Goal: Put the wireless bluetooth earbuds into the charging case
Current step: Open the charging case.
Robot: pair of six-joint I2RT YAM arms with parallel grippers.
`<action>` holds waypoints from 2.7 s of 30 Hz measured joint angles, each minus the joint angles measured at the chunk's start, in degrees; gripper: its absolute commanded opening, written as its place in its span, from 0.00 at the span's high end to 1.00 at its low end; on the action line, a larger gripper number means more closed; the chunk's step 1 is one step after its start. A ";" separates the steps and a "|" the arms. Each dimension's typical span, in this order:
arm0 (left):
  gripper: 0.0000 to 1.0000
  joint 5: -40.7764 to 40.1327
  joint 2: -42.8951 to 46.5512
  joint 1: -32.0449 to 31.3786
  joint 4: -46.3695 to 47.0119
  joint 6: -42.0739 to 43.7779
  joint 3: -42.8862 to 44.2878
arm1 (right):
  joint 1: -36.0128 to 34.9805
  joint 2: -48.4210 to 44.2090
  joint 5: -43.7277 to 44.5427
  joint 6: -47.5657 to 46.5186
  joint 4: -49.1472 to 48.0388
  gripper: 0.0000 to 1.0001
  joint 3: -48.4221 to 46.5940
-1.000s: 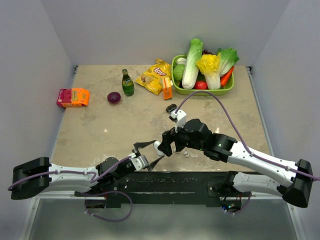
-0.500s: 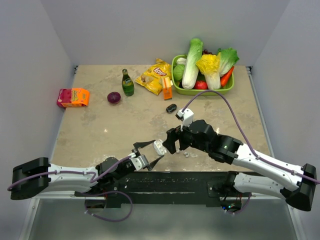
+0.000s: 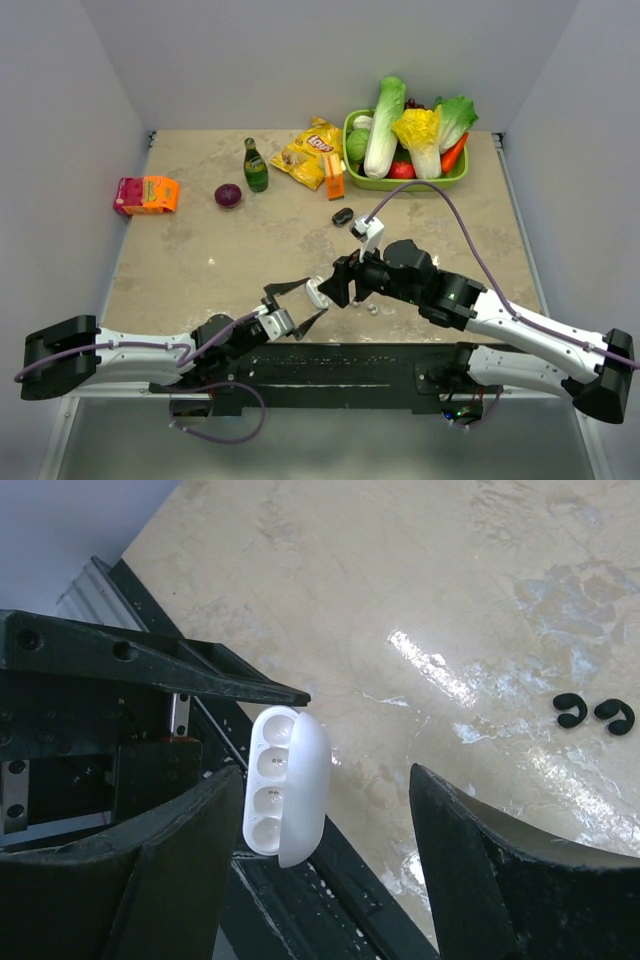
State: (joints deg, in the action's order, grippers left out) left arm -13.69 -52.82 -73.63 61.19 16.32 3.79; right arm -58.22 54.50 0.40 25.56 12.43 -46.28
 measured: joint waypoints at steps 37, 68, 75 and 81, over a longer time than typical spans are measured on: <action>1.00 0.24 1.25 0.00 1.84 0.42 -0.70 | 6.67 0.24 -10.99 5.14 -9.62 0.44 5.38; 1.00 0.24 0.15 0.00 3.30 0.83 -0.81 | 8.90 2.93 -19.61 7.82 -14.25 0.75 7.80; 0.57 0.66 -0.37 0.00 4.00 0.81 -0.81 | 8.87 2.47 -18.88 6.93 -12.66 1.00 7.80; 0.26 0.48 -1.90 -0.02 2.62 -0.96 0.74 | 8.46 1.20 -16.57 2.38 -6.40 1.00 5.11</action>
State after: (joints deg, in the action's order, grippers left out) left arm -13.21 -54.72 -73.65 63.81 15.35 4.54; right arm -49.76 55.70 -16.16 27.94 6.02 -41.17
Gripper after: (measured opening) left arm 0.723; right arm 0.070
